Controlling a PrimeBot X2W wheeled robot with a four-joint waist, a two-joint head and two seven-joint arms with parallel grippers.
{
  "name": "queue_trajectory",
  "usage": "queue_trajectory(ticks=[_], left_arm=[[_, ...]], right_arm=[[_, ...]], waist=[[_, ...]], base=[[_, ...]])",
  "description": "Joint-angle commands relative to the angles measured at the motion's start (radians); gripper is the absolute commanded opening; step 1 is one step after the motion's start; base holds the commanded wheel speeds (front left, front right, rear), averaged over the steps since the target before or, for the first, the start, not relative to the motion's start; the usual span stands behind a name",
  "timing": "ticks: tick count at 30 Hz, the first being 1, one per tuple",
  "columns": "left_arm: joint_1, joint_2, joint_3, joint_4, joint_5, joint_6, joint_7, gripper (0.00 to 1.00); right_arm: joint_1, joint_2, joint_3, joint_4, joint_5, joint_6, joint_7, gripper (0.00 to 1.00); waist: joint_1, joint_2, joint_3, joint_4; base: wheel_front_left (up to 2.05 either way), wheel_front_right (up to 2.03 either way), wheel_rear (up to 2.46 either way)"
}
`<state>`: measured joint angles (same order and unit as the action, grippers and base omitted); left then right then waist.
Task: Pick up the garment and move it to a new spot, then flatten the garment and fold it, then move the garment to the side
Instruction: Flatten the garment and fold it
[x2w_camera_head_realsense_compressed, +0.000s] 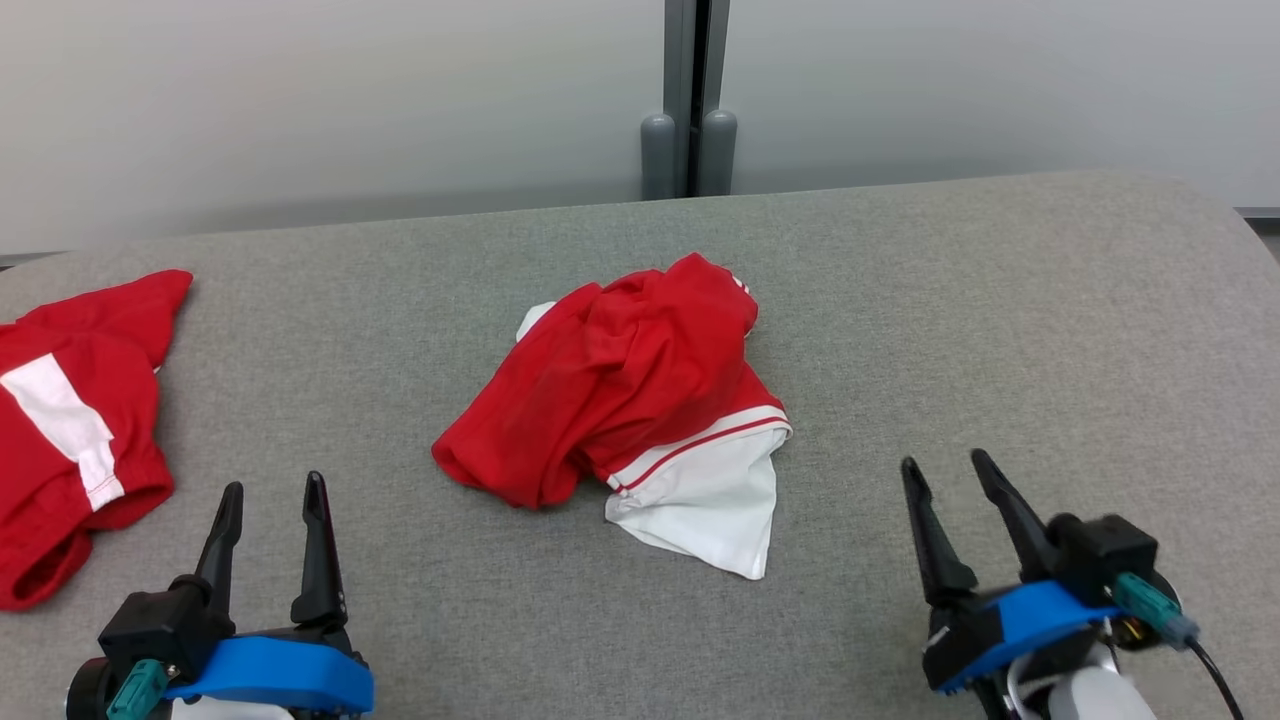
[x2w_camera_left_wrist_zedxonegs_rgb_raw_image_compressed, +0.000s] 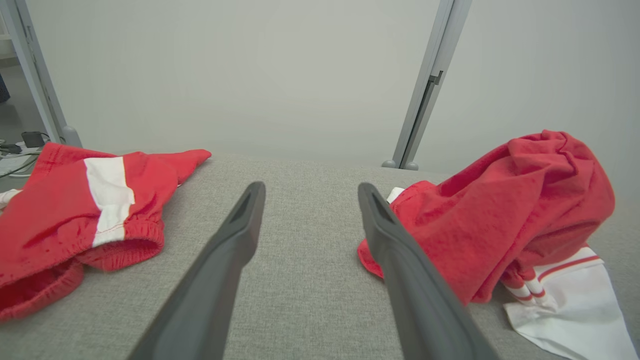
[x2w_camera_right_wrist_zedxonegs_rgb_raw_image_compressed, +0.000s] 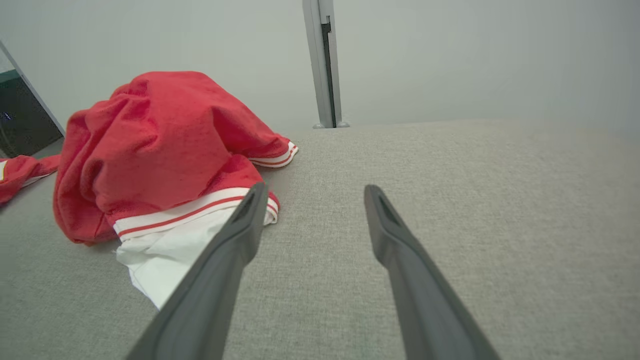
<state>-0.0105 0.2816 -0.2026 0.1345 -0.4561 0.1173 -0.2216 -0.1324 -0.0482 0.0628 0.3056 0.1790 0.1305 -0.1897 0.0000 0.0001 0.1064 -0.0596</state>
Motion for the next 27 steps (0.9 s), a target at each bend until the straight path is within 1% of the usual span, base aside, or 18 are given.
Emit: queue_trajectory(ticks=[1, 4, 8, 11, 16, 20, 21, 22, 23, 27], left_arm=[[-0.007, 0.008, -0.002, -0.010, 0.008, 0.008, 0.004, 1.00], [-0.010, 0.009, -0.004, -0.018, 0.010, 0.009, 0.007, 1.00], [-0.020, 0.011, -0.011, -0.034, 0.012, 0.014, 0.011, 1.00], [-0.029, 0.009, -0.020, -0.043, 0.014, 0.013, 0.015, 1.00], [-0.054, 0.005, -0.030, -0.047, 0.018, 0.006, 0.019, 1.00], [-0.073, 0.001, -0.042, -0.036, 0.018, -0.003, 0.015, 1.00], [-0.077, -0.001, -0.044, -0.032, 0.018, -0.002, 0.014, 1.00], [-0.081, -0.002, -0.046, -0.028, 0.017, -0.004, 0.012, 1.00], [-0.082, -0.002, -0.047, -0.025, 0.016, -0.004, 0.011, 1.00], [-0.077, -0.003, -0.047, -0.012, 0.011, -0.008, 0.003, 1.00]], right_arm=[[-0.040, -0.004, 0.029, 0.017, 0.015, 0.000, 0.023, 1.00], [-0.080, -0.004, 0.059, 0.033, 0.023, 0.000, 0.052, 1.00], [-0.161, -0.004, 0.118, 0.122, 0.075, 0.000, 0.159, 1.00], [-0.230, -0.004, 0.153, 0.208, 0.085, 0.000, 0.223, 1.00], [-0.324, -0.004, 0.205, 0.350, 0.049, 0.000, 0.279, 1.00], [-0.373, -0.005, 0.236, 0.446, -0.005, 0.000, 0.310, 1.00], [-0.381, -0.004, 0.240, 0.466, -0.015, 0.000, 0.321, 0.60], [-0.384, -0.004, 0.242, 0.483, -0.017, 0.000, 0.329, 0.03], [-0.383, -0.004, 0.241, 0.494, -0.014, 0.000, 0.336, 0.00], [-0.391, -0.004, 0.220, 0.515, 0.009, 0.000, 0.322, 0.00]], waist=[[0.0000, -0.0001, 0.005, 0.007], [0.0000, -0.0001, 0.010, 0.015], [0.0000, -0.0001, 0.031, 0.032], [0.0000, -0.0001, 0.050, 0.049], [0.0000, -0.0001, 0.079, 0.077], [0.0000, -0.0001, 0.090, 0.095], [0.0000, -0.0001, 0.091, 0.098], [0.0000, -0.0001, 0.091, 0.100], [0.0000, -0.0001, 0.089, 0.102], [0.0000, -0.0001, 0.076, 0.101]], base=[[0.00, 0.00, 0.00], [0.00, 0.00, 0.00], [0.00, 0.00, 0.00], [0.00, 0.00, 0.00], [0.00, 0.00, 0.00], [0.00, 0.00, 0.00], [0.00, 0.00, 0.00], [0.00, 0.00, 0.00], [0.00, 0.00, 0.00], [0.00, 0.00, 0.00]])
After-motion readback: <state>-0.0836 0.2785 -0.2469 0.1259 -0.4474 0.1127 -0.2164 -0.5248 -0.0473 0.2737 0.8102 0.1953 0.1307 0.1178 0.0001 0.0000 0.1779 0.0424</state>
